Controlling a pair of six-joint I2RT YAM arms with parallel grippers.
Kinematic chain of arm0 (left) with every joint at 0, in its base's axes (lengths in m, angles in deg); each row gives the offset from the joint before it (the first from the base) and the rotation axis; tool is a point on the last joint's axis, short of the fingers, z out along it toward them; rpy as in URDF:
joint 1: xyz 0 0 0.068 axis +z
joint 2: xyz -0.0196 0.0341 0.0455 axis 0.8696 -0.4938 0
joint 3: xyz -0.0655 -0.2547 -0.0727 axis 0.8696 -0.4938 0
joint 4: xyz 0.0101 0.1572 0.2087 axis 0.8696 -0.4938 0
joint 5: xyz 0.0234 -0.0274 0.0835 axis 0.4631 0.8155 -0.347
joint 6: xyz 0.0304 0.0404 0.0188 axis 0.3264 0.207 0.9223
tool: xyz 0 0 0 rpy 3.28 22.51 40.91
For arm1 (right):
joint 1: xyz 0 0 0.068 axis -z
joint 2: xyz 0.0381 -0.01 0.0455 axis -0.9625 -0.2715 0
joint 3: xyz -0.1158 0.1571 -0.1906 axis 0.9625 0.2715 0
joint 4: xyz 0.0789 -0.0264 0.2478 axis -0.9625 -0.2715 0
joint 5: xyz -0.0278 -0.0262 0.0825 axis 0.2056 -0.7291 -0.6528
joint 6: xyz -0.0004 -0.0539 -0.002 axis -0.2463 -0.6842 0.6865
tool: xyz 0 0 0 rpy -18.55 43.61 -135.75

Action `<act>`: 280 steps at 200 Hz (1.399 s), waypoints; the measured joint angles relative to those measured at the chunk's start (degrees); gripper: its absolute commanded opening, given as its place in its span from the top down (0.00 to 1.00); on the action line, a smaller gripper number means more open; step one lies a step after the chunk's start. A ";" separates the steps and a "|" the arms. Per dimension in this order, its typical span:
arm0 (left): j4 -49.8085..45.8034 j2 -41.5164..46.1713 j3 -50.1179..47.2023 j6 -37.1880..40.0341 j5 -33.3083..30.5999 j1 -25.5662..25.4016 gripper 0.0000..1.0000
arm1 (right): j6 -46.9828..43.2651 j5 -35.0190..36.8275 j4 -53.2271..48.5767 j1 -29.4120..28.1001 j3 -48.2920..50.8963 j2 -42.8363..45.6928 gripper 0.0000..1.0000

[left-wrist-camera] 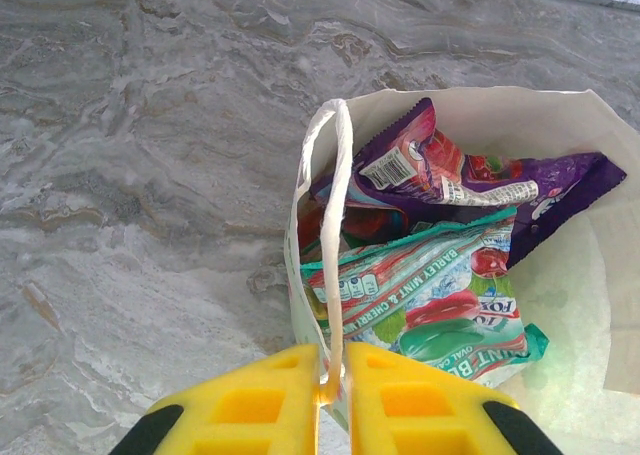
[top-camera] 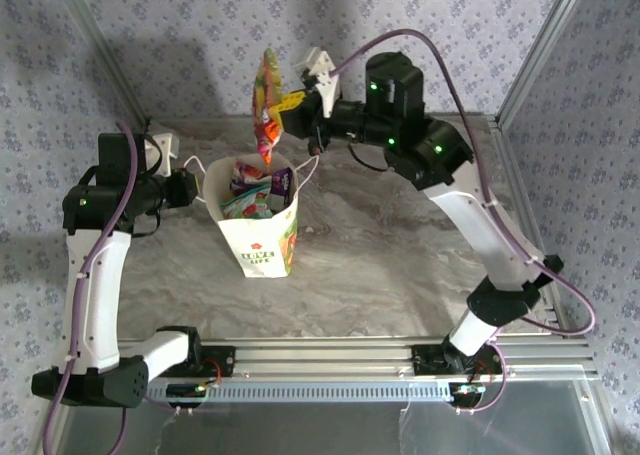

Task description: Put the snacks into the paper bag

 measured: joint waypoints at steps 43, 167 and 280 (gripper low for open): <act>0.20 0.00 -0.68 0.00 -0.31 0.00 0.85 | -3.63 -9.90 -6.03 0.02 -9.97 -10.05 1.00; 0.31 0.72 -1.60 0.00 -1.07 0.04 0.86 | -10.84 -31.43 -17.86 4.46 -13.92 -19.06 1.00; 0.24 1.62 -1.73 0.00 -1.05 0.04 0.85 | -16.28 -36.33 -21.84 4.28 -15.69 -23.45 1.00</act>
